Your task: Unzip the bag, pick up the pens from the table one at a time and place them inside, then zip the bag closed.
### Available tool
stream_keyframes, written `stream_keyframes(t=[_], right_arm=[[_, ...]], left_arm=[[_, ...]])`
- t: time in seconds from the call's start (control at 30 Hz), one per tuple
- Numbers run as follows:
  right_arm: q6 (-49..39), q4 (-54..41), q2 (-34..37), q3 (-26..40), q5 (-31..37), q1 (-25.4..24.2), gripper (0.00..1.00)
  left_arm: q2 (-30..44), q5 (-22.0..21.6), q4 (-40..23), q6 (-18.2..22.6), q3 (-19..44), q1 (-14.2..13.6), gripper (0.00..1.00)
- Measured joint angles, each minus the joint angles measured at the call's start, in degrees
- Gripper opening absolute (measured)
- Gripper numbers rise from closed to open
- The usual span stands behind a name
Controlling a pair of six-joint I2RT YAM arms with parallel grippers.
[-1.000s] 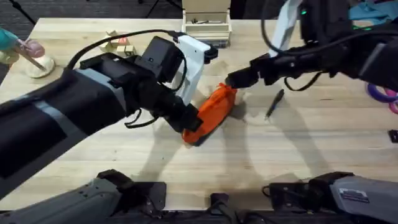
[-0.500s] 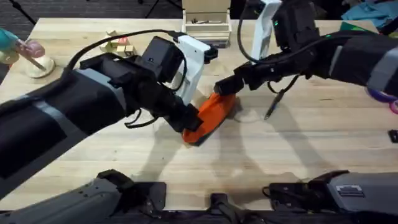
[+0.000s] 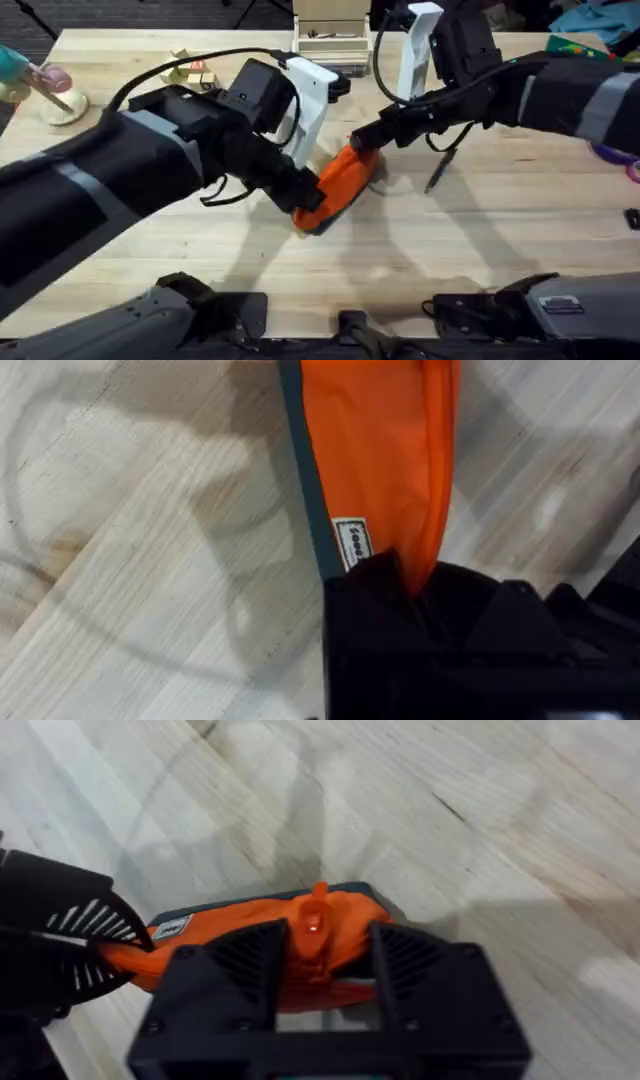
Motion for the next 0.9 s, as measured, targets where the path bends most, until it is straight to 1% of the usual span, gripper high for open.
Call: stream_keyframes(t=[0.1, 0.17, 0.3, 0.33, 0.9], right_arm=[[-0.09, 0.02, 0.06, 0.0, 0.44, -0.02, 0.3], [-0.1, 0.01, 0.06, 0.0, 0.76, -0.02, 0.209], [-0.12, 0.04, 0.05, 0.0, 1.46, -0.09, 0.061], [-0.11, 0.06, 0.07, 0.0, 1.48, -0.15, 0.041], [-0.68, 0.43, -0.07, 0.0, 1.46, -0.17, 0.031]], left_arm=[[0.0, 0.0, -0.04, 0.0, 0.0, 0.0, 0.042], [0.0, 0.0, -0.19, -0.01, 0.0, 0.0, 0.042], [0.0, 0.0, -0.28, 0.0, 0.0, 0.0, 0.042], [0.0, 0.02, -0.31, -0.02, 0.0, 0.0, 0.042], [0.0, 0.02, -0.33, 0.0, 0.0, 0.0, 0.042]])
